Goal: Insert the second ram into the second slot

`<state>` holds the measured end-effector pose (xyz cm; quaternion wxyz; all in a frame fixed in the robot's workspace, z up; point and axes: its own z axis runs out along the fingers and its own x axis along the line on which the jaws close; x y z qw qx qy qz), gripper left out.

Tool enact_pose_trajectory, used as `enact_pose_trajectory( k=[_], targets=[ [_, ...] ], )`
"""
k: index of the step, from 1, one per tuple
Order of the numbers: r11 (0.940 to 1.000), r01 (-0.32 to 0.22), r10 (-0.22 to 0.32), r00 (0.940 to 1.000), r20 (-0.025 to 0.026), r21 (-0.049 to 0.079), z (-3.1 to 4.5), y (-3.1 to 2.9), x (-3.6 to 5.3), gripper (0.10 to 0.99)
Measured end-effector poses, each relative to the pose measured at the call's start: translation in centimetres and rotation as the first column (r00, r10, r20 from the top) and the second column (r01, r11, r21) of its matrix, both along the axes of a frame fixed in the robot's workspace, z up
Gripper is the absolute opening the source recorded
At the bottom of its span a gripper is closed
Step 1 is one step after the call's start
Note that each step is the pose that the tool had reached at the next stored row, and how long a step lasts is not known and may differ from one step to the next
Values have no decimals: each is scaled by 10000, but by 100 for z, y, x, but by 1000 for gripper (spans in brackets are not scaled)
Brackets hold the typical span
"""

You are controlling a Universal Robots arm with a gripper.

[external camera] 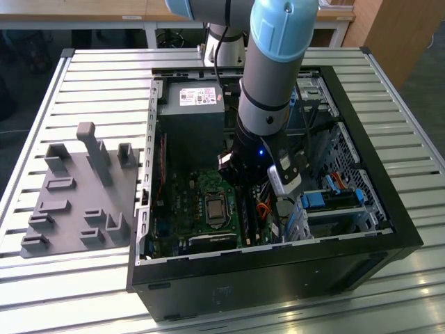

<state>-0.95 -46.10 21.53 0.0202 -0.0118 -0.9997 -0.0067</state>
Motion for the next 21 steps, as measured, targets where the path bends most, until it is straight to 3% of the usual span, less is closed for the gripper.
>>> enact_pose_trajectory(
  k=[21],
  targets=[
    [10000, 60, -60, 10000, 0, -2, -10, 0, 0, 137]
  ],
)
